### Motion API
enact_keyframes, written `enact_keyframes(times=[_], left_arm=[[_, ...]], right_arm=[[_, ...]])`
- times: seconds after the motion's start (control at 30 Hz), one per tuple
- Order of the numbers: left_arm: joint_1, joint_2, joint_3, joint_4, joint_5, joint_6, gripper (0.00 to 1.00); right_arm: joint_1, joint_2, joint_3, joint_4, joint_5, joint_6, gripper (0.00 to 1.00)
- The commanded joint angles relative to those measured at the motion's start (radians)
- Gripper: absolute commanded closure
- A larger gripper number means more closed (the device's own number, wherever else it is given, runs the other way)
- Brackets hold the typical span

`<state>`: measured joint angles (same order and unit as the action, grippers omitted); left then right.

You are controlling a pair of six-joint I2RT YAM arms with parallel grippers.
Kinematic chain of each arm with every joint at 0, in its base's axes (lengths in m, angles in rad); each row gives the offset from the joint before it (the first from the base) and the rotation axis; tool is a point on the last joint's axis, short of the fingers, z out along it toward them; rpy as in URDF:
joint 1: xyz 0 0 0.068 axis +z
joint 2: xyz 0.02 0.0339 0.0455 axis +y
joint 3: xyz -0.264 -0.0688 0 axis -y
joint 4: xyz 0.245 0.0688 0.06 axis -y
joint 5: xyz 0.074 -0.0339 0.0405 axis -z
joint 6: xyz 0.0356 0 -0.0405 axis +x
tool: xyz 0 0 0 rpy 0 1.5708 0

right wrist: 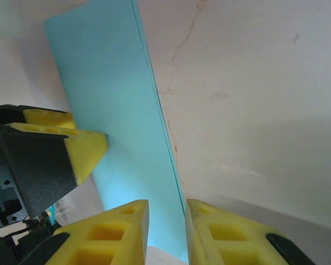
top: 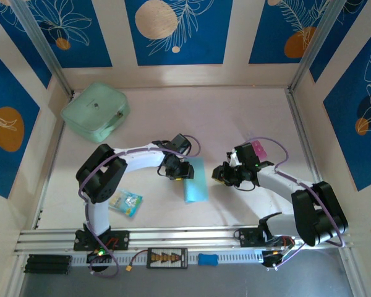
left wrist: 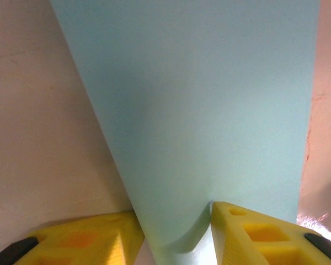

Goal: Fold a paper plane with a square sheet of paper (pick it up from the middle)
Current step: Hold the square sheet of paper at the center of the table.

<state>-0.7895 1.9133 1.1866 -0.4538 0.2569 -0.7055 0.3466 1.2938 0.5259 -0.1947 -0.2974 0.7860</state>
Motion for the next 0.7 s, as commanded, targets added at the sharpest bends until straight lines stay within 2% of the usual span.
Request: enact_keyframes(times=[0.0, 0.67], left_arm=[[-0.011, 0.113, -0.039, 0.069, -0.050, 0.007, 0.55], [-0.013, 0.117, -0.034, 0.064, -0.044, 0.024, 0.53]], right_arm=[[0.010, 0.008, 0.012, 0.007, -0.042, -0.010, 0.74], [0.033, 0.024, 0.038, -0.020, -0.015, -0.008, 0.75]])
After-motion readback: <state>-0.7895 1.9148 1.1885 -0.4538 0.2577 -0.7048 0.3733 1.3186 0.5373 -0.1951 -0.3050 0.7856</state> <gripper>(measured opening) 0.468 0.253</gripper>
